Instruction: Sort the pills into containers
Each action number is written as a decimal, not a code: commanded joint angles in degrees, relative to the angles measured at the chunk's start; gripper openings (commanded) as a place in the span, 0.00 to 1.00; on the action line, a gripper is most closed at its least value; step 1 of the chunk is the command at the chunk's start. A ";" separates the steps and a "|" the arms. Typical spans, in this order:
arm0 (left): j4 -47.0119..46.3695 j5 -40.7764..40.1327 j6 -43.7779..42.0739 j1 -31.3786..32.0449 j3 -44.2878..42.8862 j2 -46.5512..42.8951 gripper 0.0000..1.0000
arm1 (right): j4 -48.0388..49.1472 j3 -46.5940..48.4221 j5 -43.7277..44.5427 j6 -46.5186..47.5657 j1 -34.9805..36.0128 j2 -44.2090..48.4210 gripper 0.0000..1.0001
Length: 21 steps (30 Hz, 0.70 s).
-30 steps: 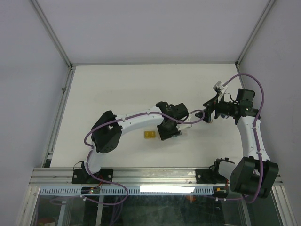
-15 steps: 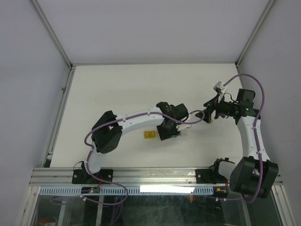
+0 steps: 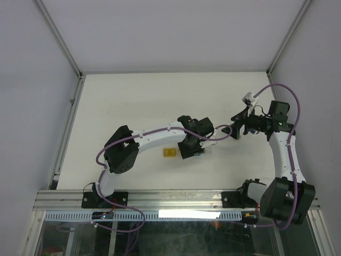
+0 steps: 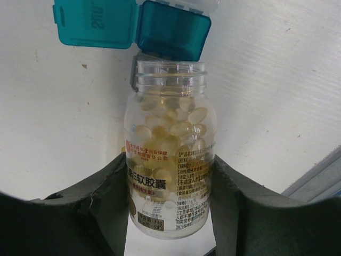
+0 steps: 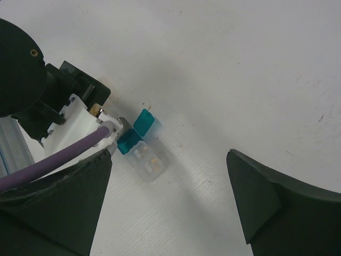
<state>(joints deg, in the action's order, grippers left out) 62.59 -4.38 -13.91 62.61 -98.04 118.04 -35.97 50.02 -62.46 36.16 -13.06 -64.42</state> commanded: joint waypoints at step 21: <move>-0.52 -1.11 1.35 -0.03 -0.79 -3.08 0.00 | -0.43 1.23 -2.53 1.31 -1.09 1.85 0.93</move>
<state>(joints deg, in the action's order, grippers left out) 62.63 -5.30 -12.97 63.16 -97.47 117.82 -36.36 50.02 -63.29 36.40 -13.54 -64.23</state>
